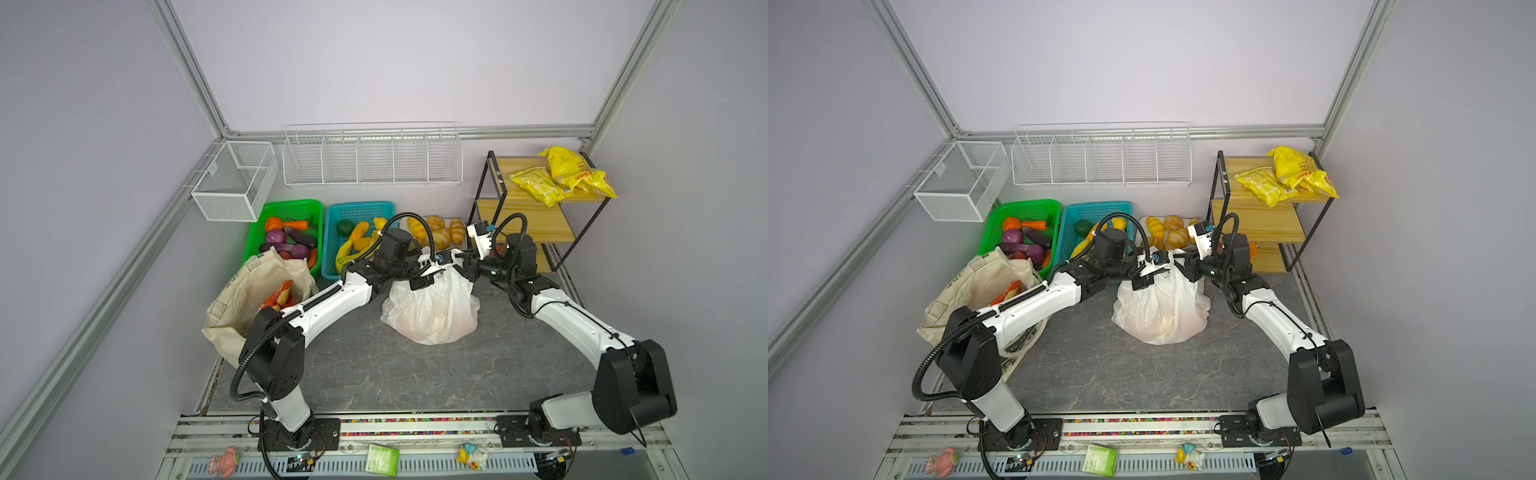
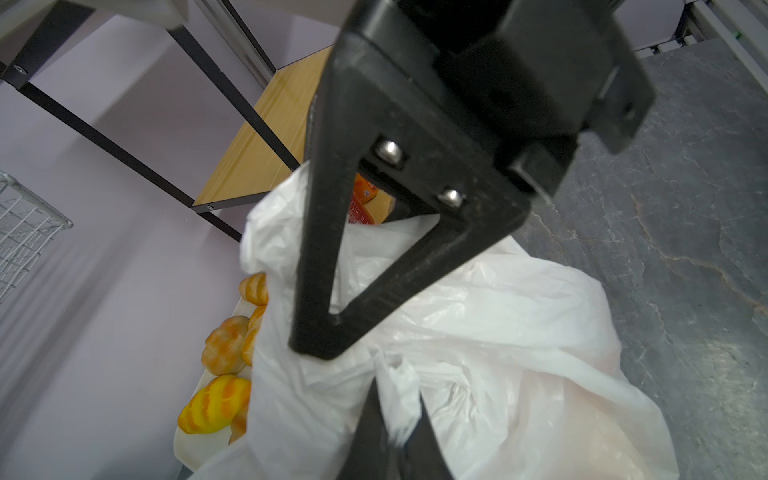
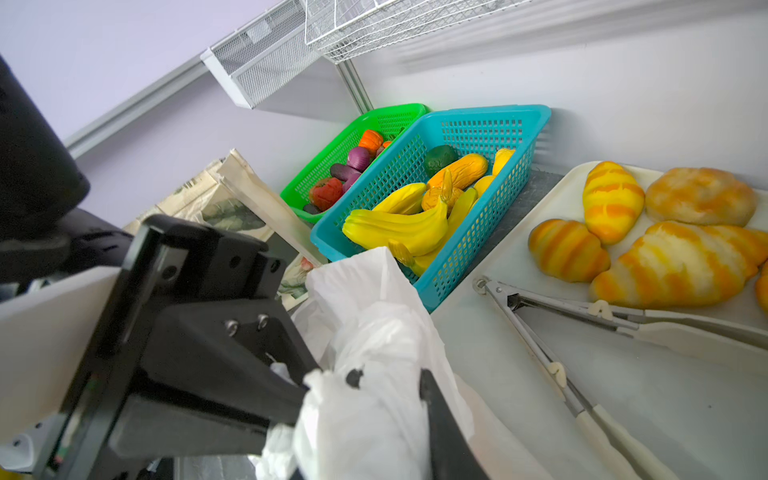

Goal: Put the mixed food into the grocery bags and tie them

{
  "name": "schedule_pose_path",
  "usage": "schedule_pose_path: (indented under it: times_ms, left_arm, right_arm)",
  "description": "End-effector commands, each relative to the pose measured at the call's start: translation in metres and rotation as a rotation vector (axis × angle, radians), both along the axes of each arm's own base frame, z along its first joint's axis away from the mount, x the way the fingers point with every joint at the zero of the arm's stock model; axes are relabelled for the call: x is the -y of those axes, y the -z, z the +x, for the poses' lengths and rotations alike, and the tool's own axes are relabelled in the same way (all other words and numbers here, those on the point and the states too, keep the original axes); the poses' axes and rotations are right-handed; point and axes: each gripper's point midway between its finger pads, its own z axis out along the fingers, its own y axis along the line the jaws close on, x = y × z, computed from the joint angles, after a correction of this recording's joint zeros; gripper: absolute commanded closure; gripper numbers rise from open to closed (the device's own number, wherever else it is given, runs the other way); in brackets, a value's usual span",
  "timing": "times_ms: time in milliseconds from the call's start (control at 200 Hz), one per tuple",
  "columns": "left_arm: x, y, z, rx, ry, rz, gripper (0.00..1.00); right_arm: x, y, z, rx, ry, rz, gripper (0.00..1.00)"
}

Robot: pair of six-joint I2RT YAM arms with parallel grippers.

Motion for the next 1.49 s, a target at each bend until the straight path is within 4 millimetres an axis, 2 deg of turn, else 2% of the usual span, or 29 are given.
schedule_pose_path:
  times_ms: [0, 95, 165, 435, 550, 685, 760, 930, 1180, 1275, 1440, 1490]
  left_arm:
    - [-0.007, 0.022, -0.006, -0.026, 0.000, 0.082, 0.80]
    - [-0.011, 0.024, -0.016, -0.056, 0.031, 0.109, 0.68]
    - [-0.013, 0.015, -0.025, -0.076, 0.058, 0.104, 0.62]
    - [-0.019, -0.051, -0.072, -0.085, 0.206, -0.060, 0.48]
    - [-0.025, -0.075, -0.068, -0.094, 0.183, -0.141, 0.45]
    - [-0.035, -0.094, -0.045, -0.158, 0.133, -0.228, 0.44]
    - [-0.034, -0.088, -0.028, -0.170, 0.072, -0.194, 0.43]
    - [-0.029, -0.059, -0.011, -0.213, 0.046, -0.063, 0.41]
    - [-0.010, -0.029, -0.001, -0.235, 0.047, 0.044, 0.41]
    - [-0.006, -0.021, 0.004, -0.229, 0.032, 0.070, 0.46]
    - [-0.003, -0.020, 0.013, -0.213, 0.013, 0.060, 0.64]
    - [-0.003, -0.020, 0.014, -0.202, 0.005, 0.063, 0.67]
  right_arm:
    - [-0.001, -0.016, 0.003, 0.081, -0.001, 0.002, 0.89]
    - [-0.002, -0.022, -0.001, 0.123, -0.013, -0.002, 0.93]
    - [-0.003, -0.025, -0.005, 0.155, -0.028, -0.014, 0.93]
    - [-0.003, -0.029, -0.024, 0.254, -0.081, -0.038, 0.93]
    - [-0.002, -0.034, -0.033, 0.289, -0.103, -0.037, 0.94]
    - [-0.003, -0.045, -0.042, 0.333, -0.126, -0.030, 0.93]
    - [-0.003, -0.049, -0.045, 0.347, -0.131, -0.027, 0.93]
    - [-0.005, -0.049, -0.046, 0.340, -0.138, -0.020, 0.93]
    - [-0.010, -0.049, -0.046, 0.336, -0.145, -0.008, 0.93]
    - [-0.012, -0.048, -0.046, 0.333, -0.152, -0.005, 0.93]
    - [-0.012, -0.045, -0.046, 0.333, -0.147, -0.018, 0.94]
    - [-0.011, -0.044, -0.046, 0.335, -0.142, -0.029, 0.93]
